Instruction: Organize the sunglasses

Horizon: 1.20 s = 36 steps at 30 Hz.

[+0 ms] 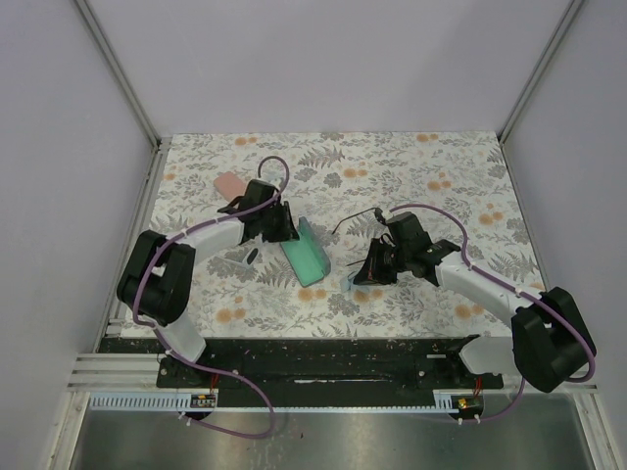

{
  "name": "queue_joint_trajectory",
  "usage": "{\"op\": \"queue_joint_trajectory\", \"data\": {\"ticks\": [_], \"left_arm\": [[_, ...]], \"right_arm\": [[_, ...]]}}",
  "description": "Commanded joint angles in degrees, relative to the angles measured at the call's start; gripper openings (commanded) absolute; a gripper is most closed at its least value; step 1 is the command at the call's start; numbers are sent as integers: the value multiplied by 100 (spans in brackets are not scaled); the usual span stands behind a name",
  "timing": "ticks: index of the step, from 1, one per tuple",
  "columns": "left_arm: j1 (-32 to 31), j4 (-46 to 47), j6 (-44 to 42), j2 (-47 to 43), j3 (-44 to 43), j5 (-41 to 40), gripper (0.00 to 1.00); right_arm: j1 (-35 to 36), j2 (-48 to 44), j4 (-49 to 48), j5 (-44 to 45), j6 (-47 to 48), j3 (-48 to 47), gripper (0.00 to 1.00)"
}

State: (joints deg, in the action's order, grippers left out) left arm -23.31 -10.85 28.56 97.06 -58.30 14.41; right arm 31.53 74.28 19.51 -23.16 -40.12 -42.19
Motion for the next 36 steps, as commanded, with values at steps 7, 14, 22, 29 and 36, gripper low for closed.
{"op": "queue_joint_trajectory", "data": {"ticks": [7, 14, 22, 29, 36], "left_arm": [[-235, 365, 212, 664, -277, -307, 20], [-69, 408, 256, 1438, -997, -659, 20], [230, 127, 141, 2387, -2412, -703, 20], [266, -128, -34, 2126, -2994, -554, 25], [292, -356, -87, 887, -2537, -475, 36]], "right_arm": [[38, 8, -167, 74, -31, -70, 0], [37, -203, -167, 224, -119, 9, 0], [38, -151, -351, 145, -172, 62, 0], [432, 332, -553, -189, -101, -464, 0], [908, 939, -773, -496, -207, -1598, 0]]}}
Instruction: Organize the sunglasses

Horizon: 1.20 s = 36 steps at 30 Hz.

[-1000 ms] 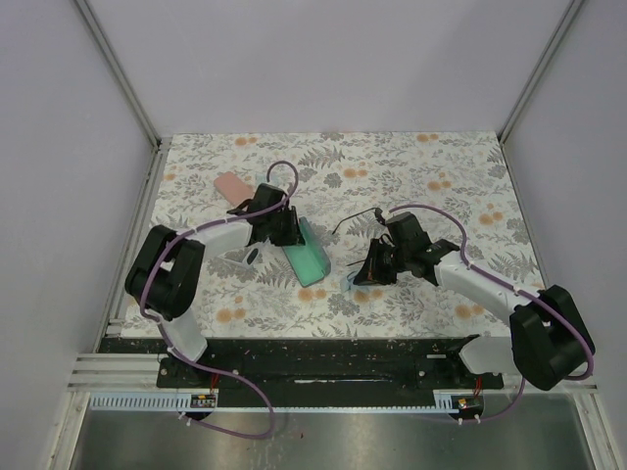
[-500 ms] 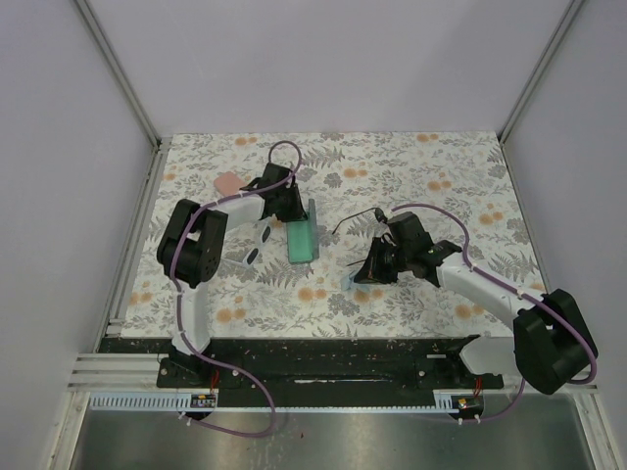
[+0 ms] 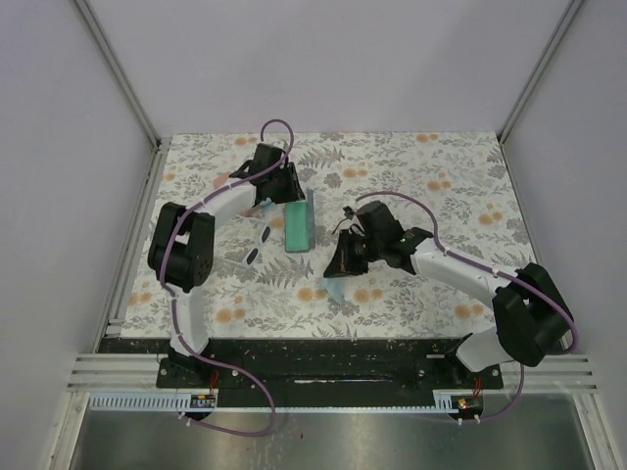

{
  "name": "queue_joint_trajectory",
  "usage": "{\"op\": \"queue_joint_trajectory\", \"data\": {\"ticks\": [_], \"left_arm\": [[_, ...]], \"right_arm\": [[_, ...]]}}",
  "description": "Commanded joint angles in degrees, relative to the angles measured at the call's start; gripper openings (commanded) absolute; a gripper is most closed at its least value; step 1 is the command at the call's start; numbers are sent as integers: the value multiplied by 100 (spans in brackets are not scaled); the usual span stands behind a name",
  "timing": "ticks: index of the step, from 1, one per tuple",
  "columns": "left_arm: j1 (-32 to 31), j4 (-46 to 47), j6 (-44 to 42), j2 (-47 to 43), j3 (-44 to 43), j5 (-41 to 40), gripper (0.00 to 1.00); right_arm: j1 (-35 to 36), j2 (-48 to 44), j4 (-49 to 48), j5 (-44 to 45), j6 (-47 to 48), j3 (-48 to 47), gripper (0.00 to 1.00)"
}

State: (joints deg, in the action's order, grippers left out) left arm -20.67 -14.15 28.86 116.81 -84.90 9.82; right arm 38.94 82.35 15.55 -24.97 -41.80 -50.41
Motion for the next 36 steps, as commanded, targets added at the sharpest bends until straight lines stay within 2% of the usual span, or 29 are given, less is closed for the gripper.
{"op": "queue_joint_trajectory", "data": {"ticks": [1, 6, 7, 9, 10, 11, 13, 17, 20, 23, 29, 36], "left_arm": [[36, -52, -109, -1256, 236, -16, 36], [36, 87, 5, -2153, 1175, 1, 37], [19, 140, 40, -2311, 1395, 37, 37], [-69, 193, 32, -2583, 1870, 20, 38], [-139, 211, 14, -2680, 2055, 19, 38], [-218, 211, -21, -2795, 2239, -15, 39], [-411, 211, -82, -2997, 2592, -68, 40], [-771, 334, -100, -3392, 3110, -156, 40], [-939, 553, -48, -3621, 3418, -165, 40], [-974, 773, -12, -3692, 3700, -86, 40], [-992, 870, -12, -3701, 3964, 72, 40], [-1001, 984, 23, -3719, 4210, 274, 40]], "right_arm": [[167, 124, -386, -350, -56, -838, 0], [158, -96, -282, 96, -232, -68, 2], [141, -122, -176, 263, -284, 178, 16], [79, -166, -61, 597, -407, 741, 59], [44, -201, -35, 668, -443, 944, 72], [26, -262, -35, 756, -460, 1128, 77], [26, -481, 53, 1028, -382, 1314, 77], [17, -772, 527, 1933, -136, 1096, 72], [9, -694, 721, 2766, -327, 876, 66], [-96, -405, 669, 3208, -600, 700, 60], [-553, 728, 388, 3095, -724, 24, 54], [-1335, 1854, -193, 2252, -207, -1012, 53]]}}
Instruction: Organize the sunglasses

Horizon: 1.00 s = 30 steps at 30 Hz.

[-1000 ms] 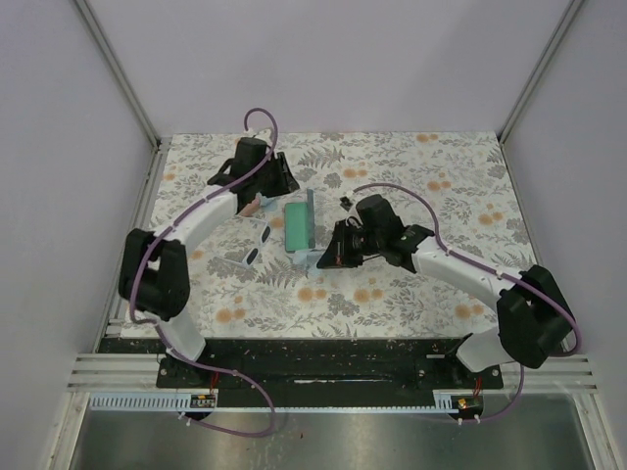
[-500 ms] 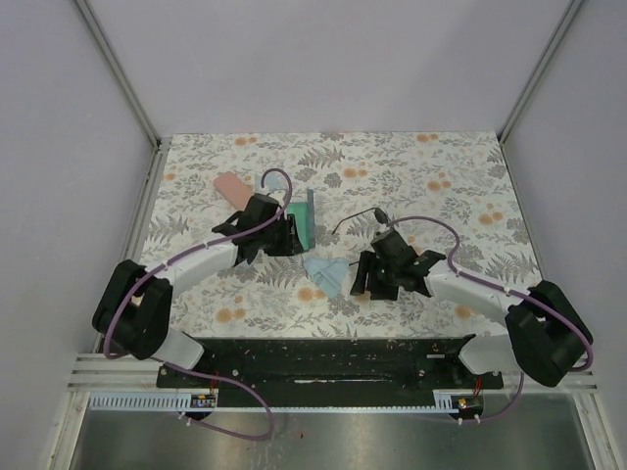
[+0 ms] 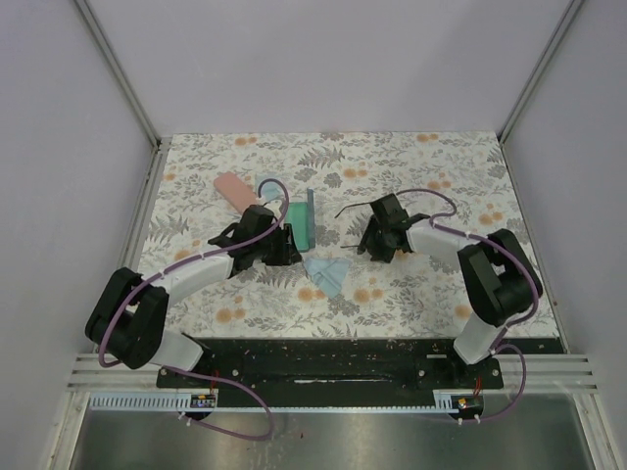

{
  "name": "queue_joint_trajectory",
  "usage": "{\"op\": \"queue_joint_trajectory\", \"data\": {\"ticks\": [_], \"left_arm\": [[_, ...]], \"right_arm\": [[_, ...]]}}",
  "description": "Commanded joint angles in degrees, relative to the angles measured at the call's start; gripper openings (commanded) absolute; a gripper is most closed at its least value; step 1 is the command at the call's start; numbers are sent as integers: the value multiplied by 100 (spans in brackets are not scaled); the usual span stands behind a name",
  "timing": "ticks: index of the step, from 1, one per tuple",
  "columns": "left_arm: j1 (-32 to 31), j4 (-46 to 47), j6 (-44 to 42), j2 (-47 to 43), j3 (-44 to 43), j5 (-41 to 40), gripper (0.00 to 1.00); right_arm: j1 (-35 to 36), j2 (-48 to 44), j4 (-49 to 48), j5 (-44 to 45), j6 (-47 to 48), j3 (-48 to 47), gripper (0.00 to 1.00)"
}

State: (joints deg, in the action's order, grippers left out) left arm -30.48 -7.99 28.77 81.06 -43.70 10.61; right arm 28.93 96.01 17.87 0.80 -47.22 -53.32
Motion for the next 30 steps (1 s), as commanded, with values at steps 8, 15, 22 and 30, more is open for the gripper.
{"op": "queue_joint_trajectory", "data": {"ticks": [8, 15, 22, 30], "left_arm": [[-19, 632, 14, 199, 99, 362, 42], [-63, 764, -30, 805, -235, 503, 49], [-90, 650, -74, 1201, -551, 547, 53], [-99, 658, -56, 1500, -710, 635, 40]], "right_arm": [[-537, 385, -433, -1353, 1171, -1016, 59], [-143, -12, -372, -1179, 1373, -302, 56], [376, 330, -302, -1065, 1216, -433, 54], [491, 630, -187, -932, 1215, -539, 35]]}}
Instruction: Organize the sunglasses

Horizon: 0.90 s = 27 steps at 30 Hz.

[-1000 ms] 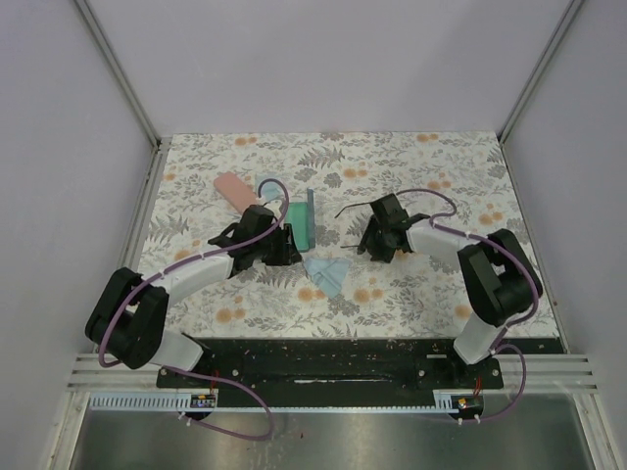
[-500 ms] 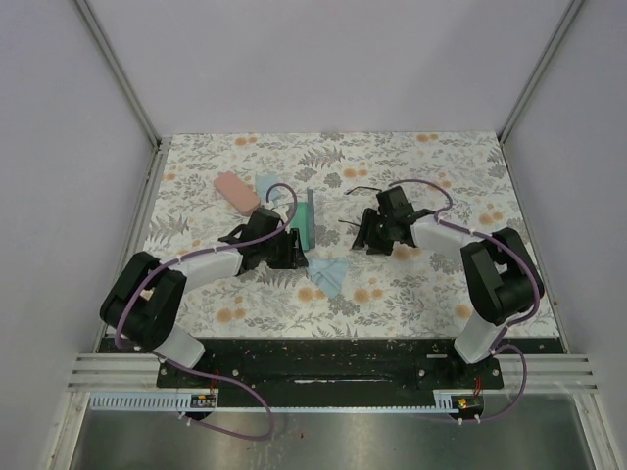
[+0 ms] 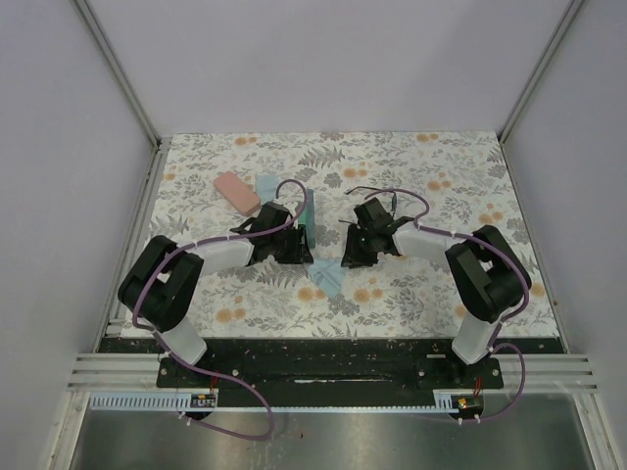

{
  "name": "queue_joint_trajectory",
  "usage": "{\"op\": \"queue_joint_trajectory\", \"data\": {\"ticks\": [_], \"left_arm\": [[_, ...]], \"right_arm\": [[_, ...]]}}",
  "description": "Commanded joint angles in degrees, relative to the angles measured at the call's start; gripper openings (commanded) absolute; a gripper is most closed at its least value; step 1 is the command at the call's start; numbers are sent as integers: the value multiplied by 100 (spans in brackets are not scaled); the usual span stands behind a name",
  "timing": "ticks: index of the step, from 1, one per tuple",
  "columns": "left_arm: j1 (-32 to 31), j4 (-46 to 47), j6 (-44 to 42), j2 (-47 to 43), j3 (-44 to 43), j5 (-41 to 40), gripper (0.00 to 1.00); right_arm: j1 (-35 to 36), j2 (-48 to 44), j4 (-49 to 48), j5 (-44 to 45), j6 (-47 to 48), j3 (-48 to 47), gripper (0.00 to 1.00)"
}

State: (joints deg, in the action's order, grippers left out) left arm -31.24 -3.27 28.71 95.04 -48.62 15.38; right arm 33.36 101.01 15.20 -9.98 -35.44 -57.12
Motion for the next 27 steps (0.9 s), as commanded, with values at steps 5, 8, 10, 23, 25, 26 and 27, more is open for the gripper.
{"op": "queue_joint_trajectory", "data": {"ticks": [5, 8, 10, 23, 25, 26, 27], "left_arm": [[-22, 239, -58, 216, -262, 238, 33], [-22, 256, -67, 208, -271, 290, 23], [-22, 248, -102, 181, -262, 326, 9], [-22, -499, -375, -468, -420, 291, 0], [-22, -596, -375, -627, -411, 273, 0], [-22, -640, -357, -688, -403, 264, 0], [-22, -666, -349, -767, -403, 255, 0]], "right_arm": [[47, 208, 106, 180, 64, -238, 12], [47, 156, 141, 294, 99, -238, 8], [39, 42, 132, 373, 151, -203, 5], [47, -451, -52, 383, 784, -159, 0], [47, -521, -70, 374, 819, -185, 0], [47, -556, -70, 356, 828, -211, 0], [47, -574, -70, 313, 846, -238, 0]]}}
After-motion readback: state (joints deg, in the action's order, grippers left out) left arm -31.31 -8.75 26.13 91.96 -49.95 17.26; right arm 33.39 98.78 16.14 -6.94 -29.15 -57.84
